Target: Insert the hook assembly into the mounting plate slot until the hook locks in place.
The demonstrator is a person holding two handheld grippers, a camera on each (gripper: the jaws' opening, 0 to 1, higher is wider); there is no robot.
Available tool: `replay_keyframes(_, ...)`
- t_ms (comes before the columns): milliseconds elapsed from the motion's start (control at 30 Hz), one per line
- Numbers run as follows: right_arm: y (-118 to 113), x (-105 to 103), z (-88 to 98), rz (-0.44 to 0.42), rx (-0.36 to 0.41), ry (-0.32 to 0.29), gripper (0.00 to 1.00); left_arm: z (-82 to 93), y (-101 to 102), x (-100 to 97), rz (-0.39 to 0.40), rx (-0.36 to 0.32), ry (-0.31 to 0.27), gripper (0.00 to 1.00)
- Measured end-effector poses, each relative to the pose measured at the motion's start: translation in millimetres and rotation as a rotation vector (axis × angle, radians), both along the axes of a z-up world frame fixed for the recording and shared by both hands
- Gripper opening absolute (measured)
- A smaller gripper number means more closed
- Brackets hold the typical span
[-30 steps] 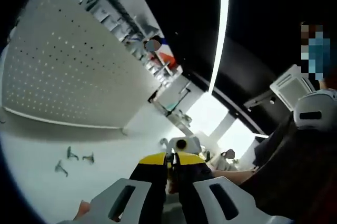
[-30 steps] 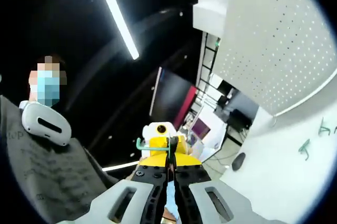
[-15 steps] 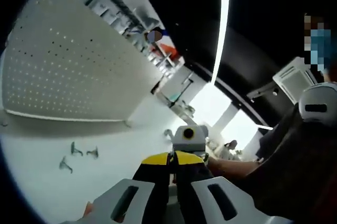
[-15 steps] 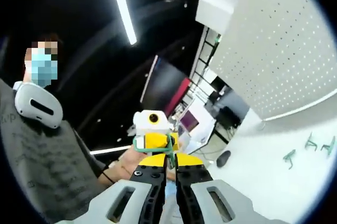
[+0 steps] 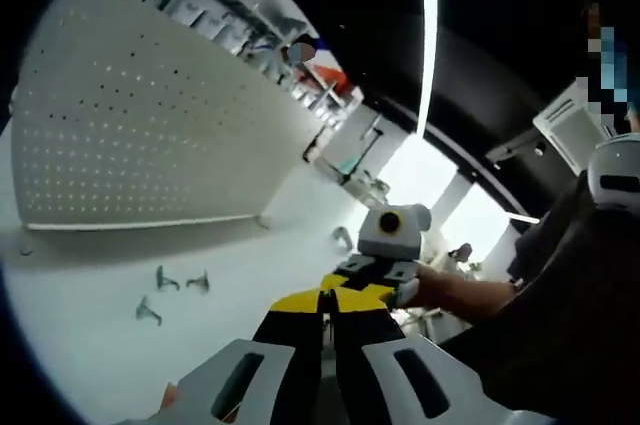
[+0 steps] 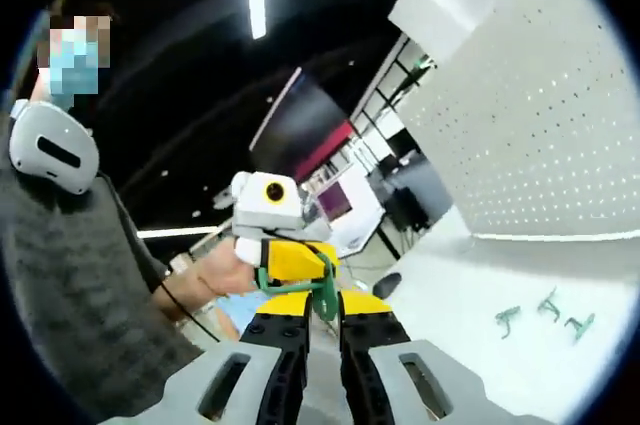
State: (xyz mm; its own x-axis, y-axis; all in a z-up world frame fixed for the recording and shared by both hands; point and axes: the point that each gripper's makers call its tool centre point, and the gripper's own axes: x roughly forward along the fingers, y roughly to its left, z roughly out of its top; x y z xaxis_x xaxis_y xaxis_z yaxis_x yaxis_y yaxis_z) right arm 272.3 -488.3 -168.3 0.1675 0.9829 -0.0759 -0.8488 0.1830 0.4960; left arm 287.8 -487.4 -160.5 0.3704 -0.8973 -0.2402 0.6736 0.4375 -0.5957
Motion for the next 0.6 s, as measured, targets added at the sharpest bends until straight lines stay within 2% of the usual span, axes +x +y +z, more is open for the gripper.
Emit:
replay_keyframes(100, -2, 1, 5.7, -0.005, -0.086, -0.092, 0.11, -3.0, 4, 3.5, 0.023, 0.022, 0.001, 0.02)
replay_keyframes(200, -4, 5, 4.1, -0.020, -0.179, -0.128, 0.12, -7.3, 9, 9.1, 0.061, 0.042, 0.019, 0.02)
replay_keyframes(233, -5, 5, 2.5, -0.008, -0.202, -0.136, 0.11, -9.0, 10, 10.6, 0.068, 0.057, 0.013, 0.02)
replay_keyframes(333, -5, 6, 1.5, -0.001, -0.290, -0.229, 0.10, -14.7, 16, 15.7, 0.099, 0.123, -0.014, 0.02)
replay_keyframes(500, -1, 4, 2.9, -0.002, -0.335, -0.241, 0.14, -25.9, 26, 21.2, 0.141, 0.218, -0.019, 0.02)
replay_keyframes(567, 0, 3, 1.6, 0.001, -0.371, -0.271, 0.13, -26.3, 27, 21.9, 0.152, 0.231, -0.024, 0.02)
replay_keyframes(600, -1, 2, 0.6, 0.018, -0.404, -0.316, 0.12, -25.3, 28, 23.0, 0.169, 0.222, -0.017, 0.02)
